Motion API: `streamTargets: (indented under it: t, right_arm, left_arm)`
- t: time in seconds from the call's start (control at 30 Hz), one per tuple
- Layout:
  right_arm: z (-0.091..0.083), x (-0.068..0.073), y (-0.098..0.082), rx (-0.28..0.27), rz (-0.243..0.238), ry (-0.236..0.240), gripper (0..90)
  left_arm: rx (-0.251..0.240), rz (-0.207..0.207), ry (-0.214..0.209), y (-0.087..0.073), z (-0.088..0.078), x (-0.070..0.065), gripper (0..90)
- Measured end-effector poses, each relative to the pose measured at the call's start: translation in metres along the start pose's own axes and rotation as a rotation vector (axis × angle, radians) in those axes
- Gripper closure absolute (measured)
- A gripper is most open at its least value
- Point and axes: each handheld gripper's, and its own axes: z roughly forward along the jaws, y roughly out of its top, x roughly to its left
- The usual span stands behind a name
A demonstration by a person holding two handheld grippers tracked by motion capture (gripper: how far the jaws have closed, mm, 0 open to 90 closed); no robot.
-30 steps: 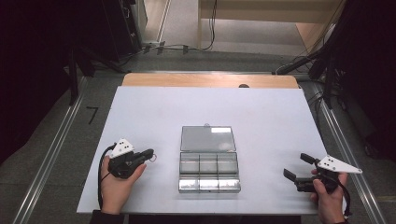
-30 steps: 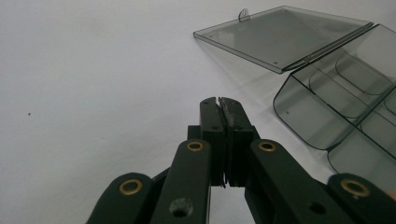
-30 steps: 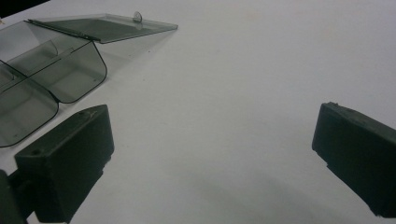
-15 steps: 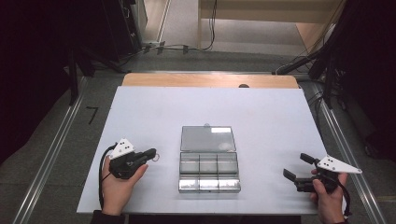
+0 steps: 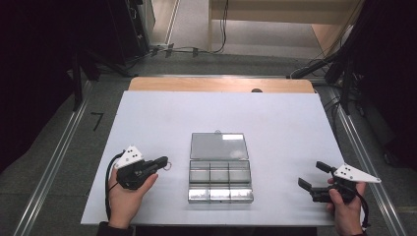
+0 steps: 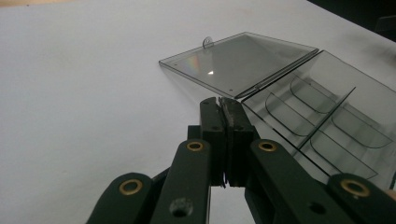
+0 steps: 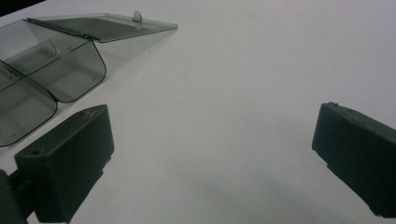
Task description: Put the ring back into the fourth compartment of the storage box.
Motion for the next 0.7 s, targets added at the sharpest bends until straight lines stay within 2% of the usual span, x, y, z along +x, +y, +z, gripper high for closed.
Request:
streamTargets:
  t: [0.7]
  right_arm:
    - [0.0,0.0,0.0,0.003,-0.001,-0.004,0.0]
  left_arm:
    - [-0.024,0.019,-0.056,0.007,0.002,-0.015,88.1]
